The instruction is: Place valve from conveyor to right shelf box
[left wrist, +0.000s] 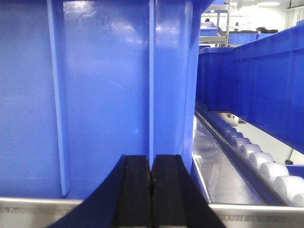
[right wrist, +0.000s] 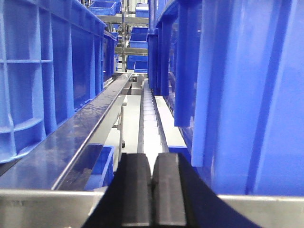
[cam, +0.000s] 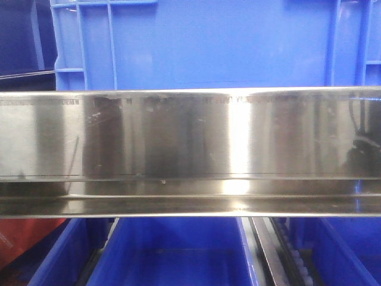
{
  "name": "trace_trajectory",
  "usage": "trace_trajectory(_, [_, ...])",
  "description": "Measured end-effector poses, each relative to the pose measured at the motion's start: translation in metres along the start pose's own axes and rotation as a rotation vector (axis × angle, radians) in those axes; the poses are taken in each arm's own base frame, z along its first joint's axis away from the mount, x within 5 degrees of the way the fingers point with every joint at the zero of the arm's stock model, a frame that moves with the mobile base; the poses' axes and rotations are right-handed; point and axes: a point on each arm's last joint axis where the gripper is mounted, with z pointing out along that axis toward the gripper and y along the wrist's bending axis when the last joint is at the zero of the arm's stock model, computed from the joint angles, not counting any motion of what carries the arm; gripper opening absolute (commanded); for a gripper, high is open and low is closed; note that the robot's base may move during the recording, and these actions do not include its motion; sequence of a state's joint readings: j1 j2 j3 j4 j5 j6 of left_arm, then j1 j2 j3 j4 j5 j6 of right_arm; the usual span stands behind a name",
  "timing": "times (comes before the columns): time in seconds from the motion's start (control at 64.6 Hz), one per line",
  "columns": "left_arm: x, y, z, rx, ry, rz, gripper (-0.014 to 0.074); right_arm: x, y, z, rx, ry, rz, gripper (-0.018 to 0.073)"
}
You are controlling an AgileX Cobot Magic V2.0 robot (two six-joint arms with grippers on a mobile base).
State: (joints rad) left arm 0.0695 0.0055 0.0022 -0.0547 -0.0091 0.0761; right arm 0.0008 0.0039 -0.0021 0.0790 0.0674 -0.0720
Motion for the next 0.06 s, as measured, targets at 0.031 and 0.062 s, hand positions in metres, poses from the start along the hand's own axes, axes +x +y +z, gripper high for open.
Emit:
trace_trajectory(0.031, [0.0000,0.0000,0.0000,0.000,0.000,0.000,-0.0111,0.0000,0.0000,0.0000,0.000,0.000,0.000,-0.0162])
trace_trajectory(0.062, [0.0000,0.0000,0.0000,0.000,0.000,0.000,-0.0111,0.0000,0.0000,0.0000,0.000,0.000,0.000,-0.0162])
